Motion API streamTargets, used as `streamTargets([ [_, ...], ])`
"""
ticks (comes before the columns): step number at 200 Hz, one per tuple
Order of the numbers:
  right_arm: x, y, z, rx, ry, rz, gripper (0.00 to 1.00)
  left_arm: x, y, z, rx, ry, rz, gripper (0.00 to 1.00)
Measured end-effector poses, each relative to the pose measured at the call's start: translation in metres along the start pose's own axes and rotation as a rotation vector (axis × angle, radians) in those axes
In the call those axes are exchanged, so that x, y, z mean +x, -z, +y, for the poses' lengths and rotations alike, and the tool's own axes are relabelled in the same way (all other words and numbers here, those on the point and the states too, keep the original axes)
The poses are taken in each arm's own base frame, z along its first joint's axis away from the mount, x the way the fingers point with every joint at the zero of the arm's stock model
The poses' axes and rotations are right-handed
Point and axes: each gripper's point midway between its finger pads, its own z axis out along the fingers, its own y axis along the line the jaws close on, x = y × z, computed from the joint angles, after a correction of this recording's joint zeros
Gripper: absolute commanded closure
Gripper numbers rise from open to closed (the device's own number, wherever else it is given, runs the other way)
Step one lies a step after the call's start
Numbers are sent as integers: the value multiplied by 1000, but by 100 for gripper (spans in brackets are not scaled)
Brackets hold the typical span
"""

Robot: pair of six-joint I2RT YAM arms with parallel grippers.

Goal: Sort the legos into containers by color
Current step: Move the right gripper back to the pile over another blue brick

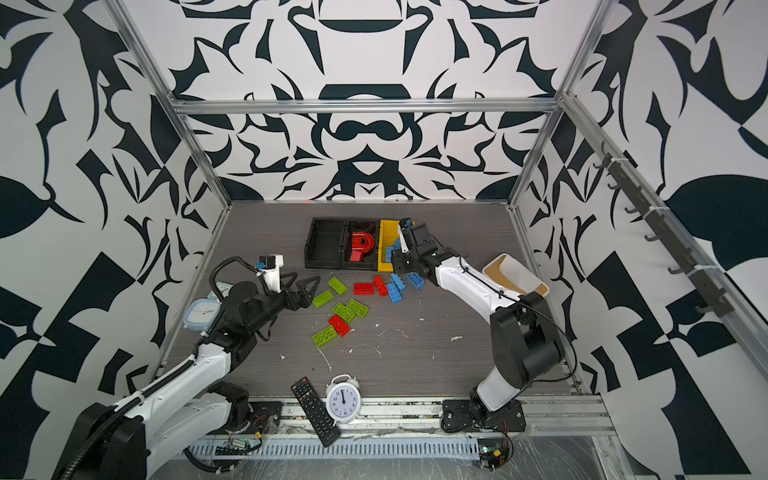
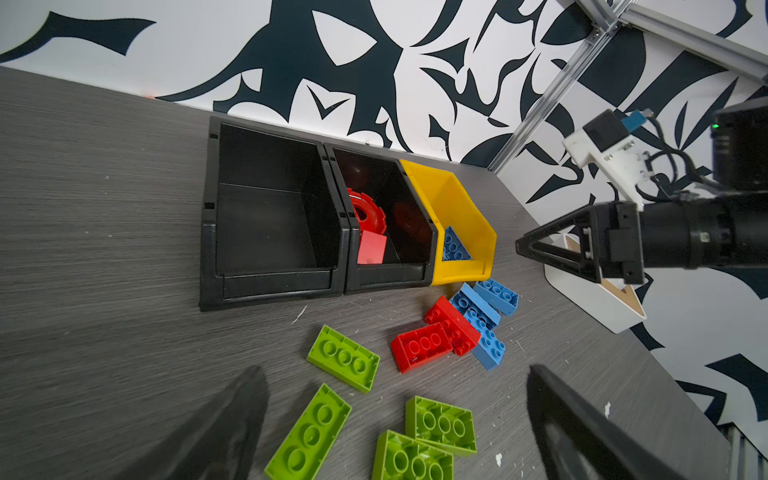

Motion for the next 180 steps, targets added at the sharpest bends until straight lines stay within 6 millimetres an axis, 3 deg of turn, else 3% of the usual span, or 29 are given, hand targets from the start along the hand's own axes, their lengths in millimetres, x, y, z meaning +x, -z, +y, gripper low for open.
streamTargets([
  [49, 34, -2, -6, 14, 24, 78, 48, 0, 0, 1, -3, 0, 0, 0],
  [180, 63, -39, -6, -6, 56, 175, 49, 3, -2, 2, -8, 3, 11, 0],
])
